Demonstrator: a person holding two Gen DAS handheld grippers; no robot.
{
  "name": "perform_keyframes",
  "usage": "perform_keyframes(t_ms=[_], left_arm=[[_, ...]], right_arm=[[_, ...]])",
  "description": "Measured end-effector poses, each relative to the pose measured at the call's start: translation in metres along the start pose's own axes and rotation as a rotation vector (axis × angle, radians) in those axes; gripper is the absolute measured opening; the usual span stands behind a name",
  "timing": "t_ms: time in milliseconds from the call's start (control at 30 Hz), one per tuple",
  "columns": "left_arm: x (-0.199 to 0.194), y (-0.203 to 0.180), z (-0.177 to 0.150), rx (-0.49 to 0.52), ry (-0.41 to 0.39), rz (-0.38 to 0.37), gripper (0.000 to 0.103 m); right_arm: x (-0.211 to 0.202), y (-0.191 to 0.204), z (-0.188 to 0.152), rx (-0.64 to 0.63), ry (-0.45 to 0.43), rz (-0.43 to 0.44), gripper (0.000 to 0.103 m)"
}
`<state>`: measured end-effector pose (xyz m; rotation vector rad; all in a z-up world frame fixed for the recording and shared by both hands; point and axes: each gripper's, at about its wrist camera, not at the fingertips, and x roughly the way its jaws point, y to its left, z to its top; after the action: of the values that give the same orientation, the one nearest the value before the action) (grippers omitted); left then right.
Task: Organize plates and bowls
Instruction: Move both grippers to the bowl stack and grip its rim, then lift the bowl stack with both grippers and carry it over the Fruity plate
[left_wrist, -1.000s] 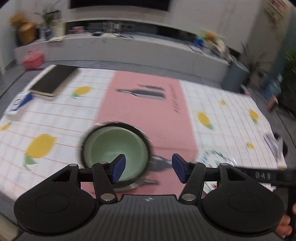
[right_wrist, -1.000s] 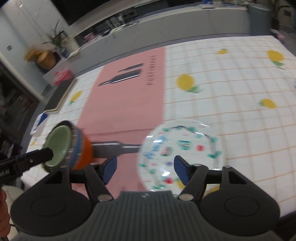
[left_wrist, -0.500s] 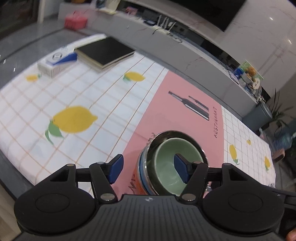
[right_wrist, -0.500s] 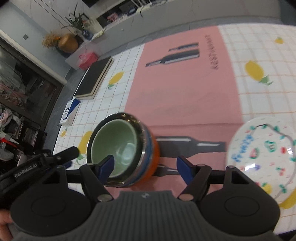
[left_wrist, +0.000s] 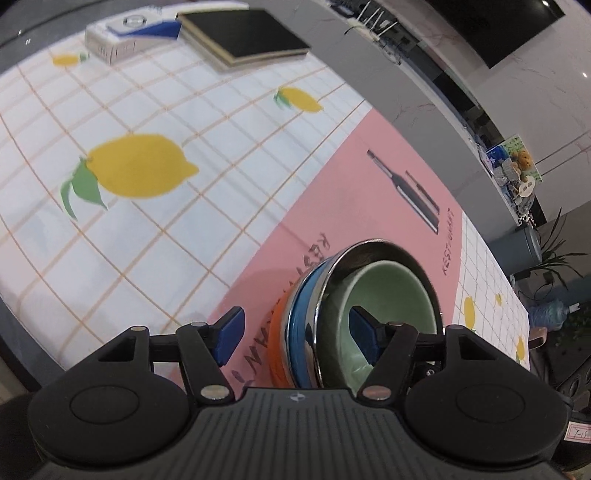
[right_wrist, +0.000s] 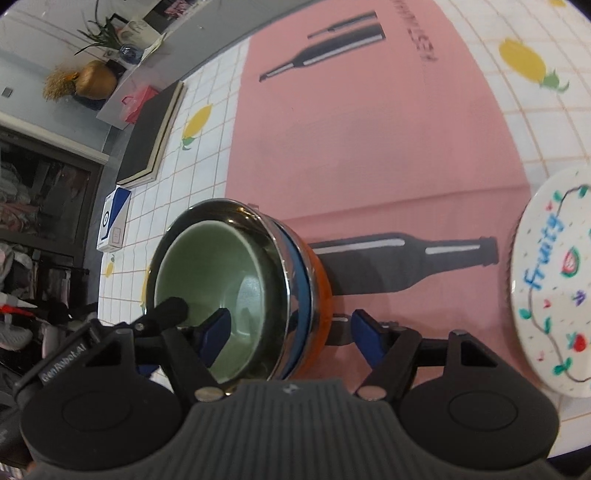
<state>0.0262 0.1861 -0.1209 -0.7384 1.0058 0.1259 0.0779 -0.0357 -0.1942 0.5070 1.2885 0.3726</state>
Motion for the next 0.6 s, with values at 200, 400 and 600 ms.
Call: perform_keyframes(t_ms=[200,400,600], left_arm=[[0.014,0.005,-0.001,-0.043,0.019,-0.014,0.072],[0.024,0.005,-0.001,-0.053,0.037,-0.022,0.064],[0.029,0.004,-0.003,-0.056,0.044,-0.035,0.061]], right_arm=[[0.009,-0.008,0.003,0.047,0.008,0.028,0.067],[0.015,-0.016,0.004,0.080,0.011,0.057,0.058],[0.021,-0.023,0.004,0.112,0.023,0.097,0.050]])
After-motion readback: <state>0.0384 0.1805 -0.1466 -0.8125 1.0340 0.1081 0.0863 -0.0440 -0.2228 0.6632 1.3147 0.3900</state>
